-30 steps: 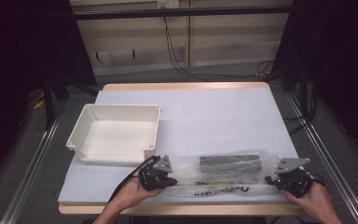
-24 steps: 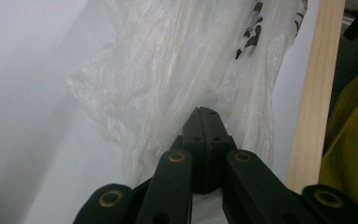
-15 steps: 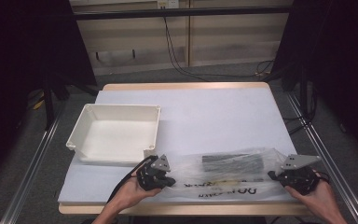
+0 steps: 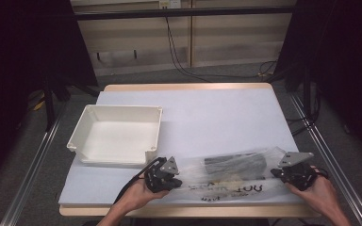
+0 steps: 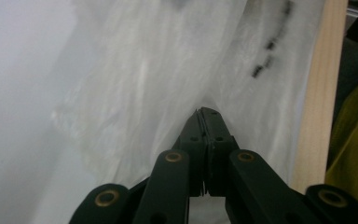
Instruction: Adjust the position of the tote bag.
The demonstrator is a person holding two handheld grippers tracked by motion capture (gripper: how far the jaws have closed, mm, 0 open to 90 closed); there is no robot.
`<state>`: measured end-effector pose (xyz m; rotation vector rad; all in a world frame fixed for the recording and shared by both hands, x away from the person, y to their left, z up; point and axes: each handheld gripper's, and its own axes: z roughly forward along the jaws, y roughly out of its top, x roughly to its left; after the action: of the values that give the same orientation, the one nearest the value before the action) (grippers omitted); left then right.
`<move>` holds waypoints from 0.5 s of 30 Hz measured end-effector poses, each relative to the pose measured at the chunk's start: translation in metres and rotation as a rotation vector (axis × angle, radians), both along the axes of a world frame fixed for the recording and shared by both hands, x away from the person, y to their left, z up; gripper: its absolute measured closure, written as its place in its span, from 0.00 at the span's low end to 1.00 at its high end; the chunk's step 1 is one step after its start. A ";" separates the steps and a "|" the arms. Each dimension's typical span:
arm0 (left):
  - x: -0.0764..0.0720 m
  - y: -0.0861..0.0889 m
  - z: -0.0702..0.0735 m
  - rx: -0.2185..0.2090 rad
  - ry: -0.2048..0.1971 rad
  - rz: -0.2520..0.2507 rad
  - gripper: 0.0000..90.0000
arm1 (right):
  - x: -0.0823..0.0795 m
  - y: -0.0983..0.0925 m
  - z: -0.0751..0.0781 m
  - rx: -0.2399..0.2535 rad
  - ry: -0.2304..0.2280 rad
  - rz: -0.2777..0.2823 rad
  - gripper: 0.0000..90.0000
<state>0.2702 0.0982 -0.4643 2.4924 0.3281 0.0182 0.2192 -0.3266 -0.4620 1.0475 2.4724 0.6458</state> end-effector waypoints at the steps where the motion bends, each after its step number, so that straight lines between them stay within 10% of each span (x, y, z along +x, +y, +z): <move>1: -0.002 0.002 0.000 0.013 -0.018 0.002 1.00 | -0.001 -0.003 -0.001 0.000 0.000 -0.009 1.00; 15: -0.006 0.010 0.001 0.049 -0.060 0.005 1.00 | -0.015 -0.014 -0.003 0.004 -0.019 -0.066 1.00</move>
<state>0.2644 0.1077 -0.4630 2.5340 0.3120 0.1041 0.2045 -0.3403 -0.4648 1.1138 2.4103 0.6384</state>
